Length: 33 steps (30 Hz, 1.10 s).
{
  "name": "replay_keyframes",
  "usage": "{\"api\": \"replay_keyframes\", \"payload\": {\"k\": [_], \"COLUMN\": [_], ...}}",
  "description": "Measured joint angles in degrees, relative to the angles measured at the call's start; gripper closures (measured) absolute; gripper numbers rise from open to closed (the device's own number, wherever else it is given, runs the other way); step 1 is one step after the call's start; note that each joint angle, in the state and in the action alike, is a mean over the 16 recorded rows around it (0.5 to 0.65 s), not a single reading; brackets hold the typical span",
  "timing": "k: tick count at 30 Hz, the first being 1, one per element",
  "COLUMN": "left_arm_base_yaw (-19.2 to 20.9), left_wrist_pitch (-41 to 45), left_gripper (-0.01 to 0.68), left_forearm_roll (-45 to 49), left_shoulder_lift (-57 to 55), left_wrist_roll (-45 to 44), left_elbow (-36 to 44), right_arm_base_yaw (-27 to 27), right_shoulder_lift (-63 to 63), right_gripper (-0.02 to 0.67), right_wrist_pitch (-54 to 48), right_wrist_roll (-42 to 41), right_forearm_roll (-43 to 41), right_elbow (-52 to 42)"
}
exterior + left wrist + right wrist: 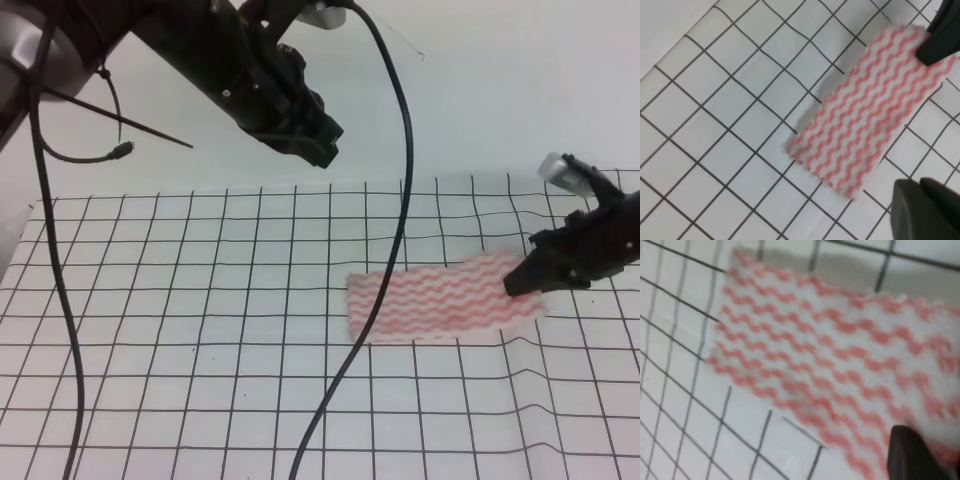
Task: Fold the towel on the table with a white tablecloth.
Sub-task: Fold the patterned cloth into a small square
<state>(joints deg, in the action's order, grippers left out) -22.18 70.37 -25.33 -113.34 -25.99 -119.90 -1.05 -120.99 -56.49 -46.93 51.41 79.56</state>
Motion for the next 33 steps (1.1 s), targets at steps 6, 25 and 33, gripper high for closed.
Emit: {"api": "replay_keyframes", "payload": {"k": [6,25,33], "left_arm_base_yaw": [0.0,0.0,0.0], "left_wrist_pitch": [0.0,0.1,0.2], "left_gripper": [0.672,0.672,0.672], "left_forearm_roll": [0.2,9.2,14.5], "left_shoulder_lift": [0.3,7.8,11.6], "left_wrist_roll": [0.0,3.1,4.8], "left_elbow": [0.0,0.1,2.5], "right_arm_base_yaw": [1.5,12.9,15.7], "right_shoulder_lift": [1.9,2.3,1.8], "right_gripper": [0.575,0.575,0.575], "right_wrist_pitch": [1.0,11.3,12.6], "right_wrist_roll": [0.6,1.1,0.5], "right_forearm_roll": [-0.3,2.7,4.7], "right_elbow": [0.0,0.0,0.0]}}
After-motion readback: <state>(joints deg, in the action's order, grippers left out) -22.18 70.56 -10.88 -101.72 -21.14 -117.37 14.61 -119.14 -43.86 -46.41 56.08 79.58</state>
